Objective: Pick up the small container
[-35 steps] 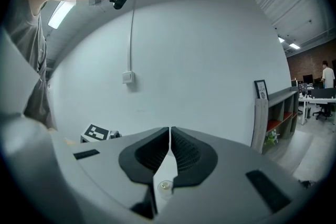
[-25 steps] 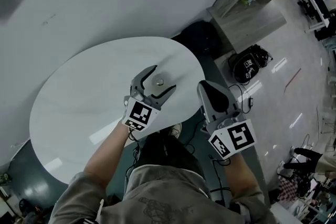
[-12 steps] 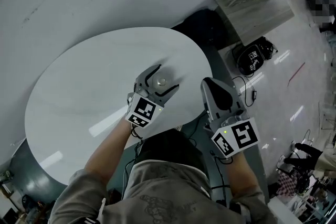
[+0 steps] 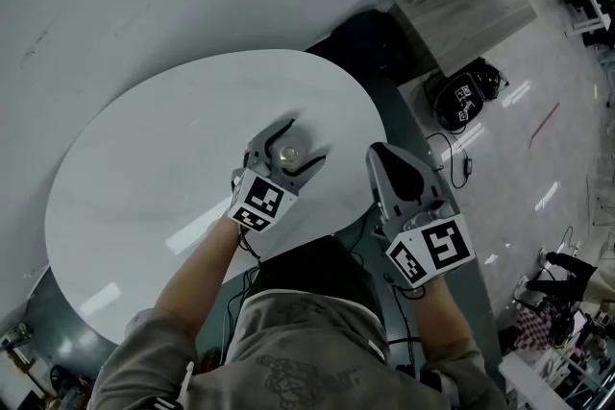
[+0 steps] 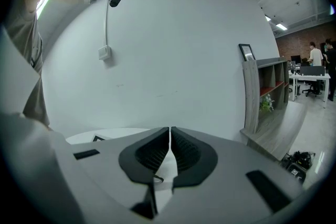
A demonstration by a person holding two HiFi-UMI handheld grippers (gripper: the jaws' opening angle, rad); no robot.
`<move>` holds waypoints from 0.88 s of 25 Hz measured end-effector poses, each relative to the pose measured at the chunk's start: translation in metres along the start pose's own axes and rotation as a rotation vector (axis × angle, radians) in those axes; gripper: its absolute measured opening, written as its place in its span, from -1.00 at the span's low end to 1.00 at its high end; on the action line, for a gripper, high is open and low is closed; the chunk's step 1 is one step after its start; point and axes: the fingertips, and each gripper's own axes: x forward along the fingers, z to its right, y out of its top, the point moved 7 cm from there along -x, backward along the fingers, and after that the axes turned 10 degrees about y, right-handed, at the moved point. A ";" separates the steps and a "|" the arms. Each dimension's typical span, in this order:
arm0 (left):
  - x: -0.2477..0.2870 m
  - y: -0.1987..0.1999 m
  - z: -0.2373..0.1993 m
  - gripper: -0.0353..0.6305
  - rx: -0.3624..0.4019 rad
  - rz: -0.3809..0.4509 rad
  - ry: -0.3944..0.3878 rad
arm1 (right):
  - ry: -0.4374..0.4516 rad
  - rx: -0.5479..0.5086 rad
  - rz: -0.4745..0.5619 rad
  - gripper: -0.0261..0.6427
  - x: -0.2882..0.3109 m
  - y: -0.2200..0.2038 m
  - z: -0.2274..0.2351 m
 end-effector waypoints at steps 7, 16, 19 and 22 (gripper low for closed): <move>0.003 0.001 -0.004 0.16 0.010 0.029 -0.034 | 0.007 -0.012 -0.015 -0.83 0.004 -0.009 0.002; 0.000 0.008 0.002 0.15 0.021 0.044 -0.021 | -0.007 -0.014 0.004 -0.83 -0.007 -0.007 0.006; -0.006 0.023 0.003 0.15 0.012 0.064 -0.013 | -0.018 -0.023 0.017 -0.83 -0.016 0.000 0.007; -0.016 0.045 0.004 0.15 0.017 0.083 -0.003 | -0.028 -0.031 0.030 -0.83 -0.027 0.010 0.007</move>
